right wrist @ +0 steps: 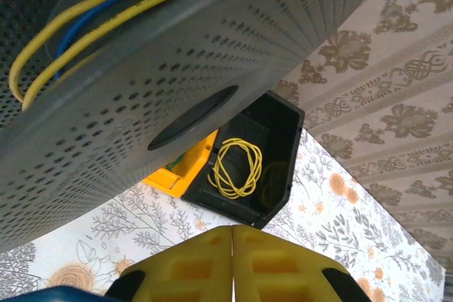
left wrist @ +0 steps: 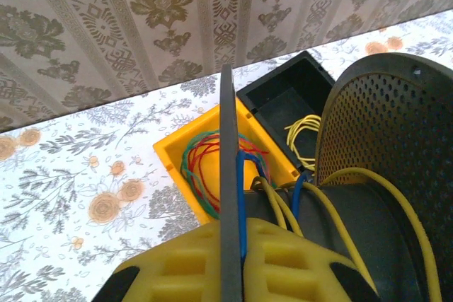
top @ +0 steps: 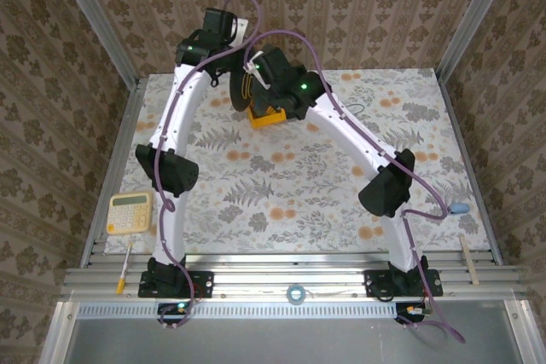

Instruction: Wrap the cables

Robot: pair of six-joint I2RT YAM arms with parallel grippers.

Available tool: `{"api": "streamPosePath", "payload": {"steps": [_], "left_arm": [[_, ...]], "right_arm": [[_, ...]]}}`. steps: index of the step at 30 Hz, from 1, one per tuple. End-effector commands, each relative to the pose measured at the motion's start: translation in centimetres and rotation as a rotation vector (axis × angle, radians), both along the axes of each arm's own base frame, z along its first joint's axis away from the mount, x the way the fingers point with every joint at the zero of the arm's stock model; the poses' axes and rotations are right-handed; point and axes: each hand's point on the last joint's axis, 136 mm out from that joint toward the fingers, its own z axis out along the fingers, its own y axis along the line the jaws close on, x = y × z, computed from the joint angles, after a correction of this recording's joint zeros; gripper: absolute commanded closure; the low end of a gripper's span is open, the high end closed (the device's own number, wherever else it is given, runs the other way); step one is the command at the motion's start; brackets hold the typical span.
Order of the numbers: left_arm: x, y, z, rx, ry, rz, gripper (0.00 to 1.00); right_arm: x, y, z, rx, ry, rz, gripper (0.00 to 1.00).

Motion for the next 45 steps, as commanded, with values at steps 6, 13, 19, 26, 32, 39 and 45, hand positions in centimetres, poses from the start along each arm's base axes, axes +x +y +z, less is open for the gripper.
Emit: {"api": "streamPosePath", "payload": {"steps": [6, 13, 19, 26, 32, 39, 45], "left_arm": [[-1.4, 0.3, -3.4, 0.185, 0.074, -0.069, 1.0], [-2.1, -0.5, -3.7, 0.193, 0.087, -0.104, 1.0], [-3.1, -0.5, -2.6, 0.225, 0.068, -0.148, 1.0], [-4.4, 0.6, 0.1, 0.192, 0.043, -0.17, 1.0], [-6.1, 1.4, 4.0, 0.092, -0.004, -0.221, 1.0], [-7.2, 3.1, 6.8, 0.05, -0.044, -0.219, 1.0], [-8.1, 3.8, 8.5, 0.025, -0.072, -0.224, 1.0]], "right_arm": [[1.3, -0.4, 7.8, 0.112, -0.184, -0.02, 1.0], [1.6, -0.7, 8.4, 0.134, -0.194, -0.014, 1.0], [3.0, -3.5, 8.5, 0.162, -0.181, -0.04, 0.87], [3.5, -5.8, 6.5, 0.283, -0.083, 0.033, 0.71], [2.8, -7.7, 3.7, 0.407, -0.026, 0.077, 0.62], [2.1, -9.5, 2.1, 0.505, 0.009, 0.11, 0.55], [2.1, -10.3, 0.9, 0.5, 0.029, 0.116, 0.55]]}}
